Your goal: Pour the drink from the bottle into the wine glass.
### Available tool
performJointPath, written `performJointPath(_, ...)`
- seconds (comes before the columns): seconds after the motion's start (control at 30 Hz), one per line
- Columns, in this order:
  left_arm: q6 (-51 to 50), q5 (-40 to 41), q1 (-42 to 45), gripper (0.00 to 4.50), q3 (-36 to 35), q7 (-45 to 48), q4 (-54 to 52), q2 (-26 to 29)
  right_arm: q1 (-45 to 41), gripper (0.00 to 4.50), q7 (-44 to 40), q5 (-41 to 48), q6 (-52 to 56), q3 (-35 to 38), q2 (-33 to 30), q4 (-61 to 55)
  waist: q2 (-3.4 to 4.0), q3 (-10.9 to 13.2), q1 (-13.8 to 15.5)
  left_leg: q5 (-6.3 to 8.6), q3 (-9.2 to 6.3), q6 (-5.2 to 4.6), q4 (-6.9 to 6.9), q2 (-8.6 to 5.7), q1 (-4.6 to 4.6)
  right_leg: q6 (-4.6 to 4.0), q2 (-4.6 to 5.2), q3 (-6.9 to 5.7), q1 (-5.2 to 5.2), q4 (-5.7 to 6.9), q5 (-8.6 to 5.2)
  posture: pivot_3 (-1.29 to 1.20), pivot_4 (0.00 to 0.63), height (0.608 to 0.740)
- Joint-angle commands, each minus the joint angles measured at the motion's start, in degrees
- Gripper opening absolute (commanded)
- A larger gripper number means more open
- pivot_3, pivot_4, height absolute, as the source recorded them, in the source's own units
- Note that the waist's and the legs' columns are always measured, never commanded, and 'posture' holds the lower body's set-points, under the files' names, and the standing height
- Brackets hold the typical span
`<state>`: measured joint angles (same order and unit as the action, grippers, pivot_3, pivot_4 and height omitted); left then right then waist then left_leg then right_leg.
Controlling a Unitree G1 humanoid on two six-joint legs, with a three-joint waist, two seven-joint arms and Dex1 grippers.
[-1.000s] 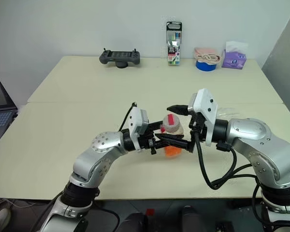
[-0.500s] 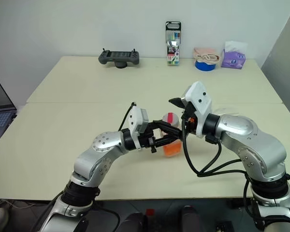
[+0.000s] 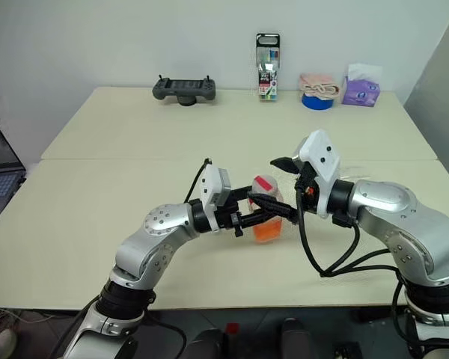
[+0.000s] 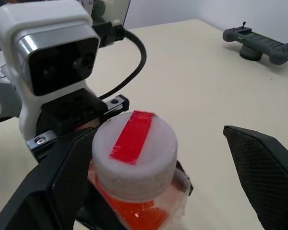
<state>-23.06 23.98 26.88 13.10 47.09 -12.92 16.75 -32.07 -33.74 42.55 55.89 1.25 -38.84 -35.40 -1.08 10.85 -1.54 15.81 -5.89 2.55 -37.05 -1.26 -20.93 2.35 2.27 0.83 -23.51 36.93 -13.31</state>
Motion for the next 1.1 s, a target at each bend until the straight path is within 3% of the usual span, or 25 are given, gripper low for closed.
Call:
performJointPath(0.03,1.4,0.6,0.8,2.14,-1.0,0.3,-2.2,-0.2,0.1,4.50,-1.4,3.6,0.4,2.8,-1.3,-3.0,0.00,0.0,0.0,0.00,-0.01,0.00,0.00,0.00,0.00,0.00,0.00,-0.01,0.00,0.01,0.00,0.00,0.150,0.740)
performJointPath(0.27,1.2,0.5,0.0,2.14,-0.9,0.1,-2.6,0.5,1.1,4.50,-3.4,5.0,-0.1,2.1,-4.2,-3.7,0.00,0.0,0.0,0.00,0.01,0.00,0.00,-0.01,-0.01,0.00,0.00,0.01,0.00,-0.03,0.00,0.00,0.150,0.740)
performJointPath(0.47,1.3,0.4,0.4,2.14,-0.9,-0.1,-2.1,0.3,-1.8,4.50,2.8,4.3,1.6,1.2,0.0,-1.3,0.00,0.0,0.0,0.00,0.02,0.00,-0.02,0.00,0.01,0.00,0.00,0.02,0.00,0.02,0.00,0.00,0.150,0.740)
performJointPath(1.1,1.2,0.1,0.1,2.14,-0.8,-0.8,-2.4,0.2,-5.8,4.50,7.2,-2.0,0.9,-3.9,5.5,3.2,0.00,0.0,0.0,0.00,-0.01,0.00,-0.01,0.00,-0.01,-0.13,0.00,0.00,0.00,0.00,0.08,0.00,0.150,0.740)
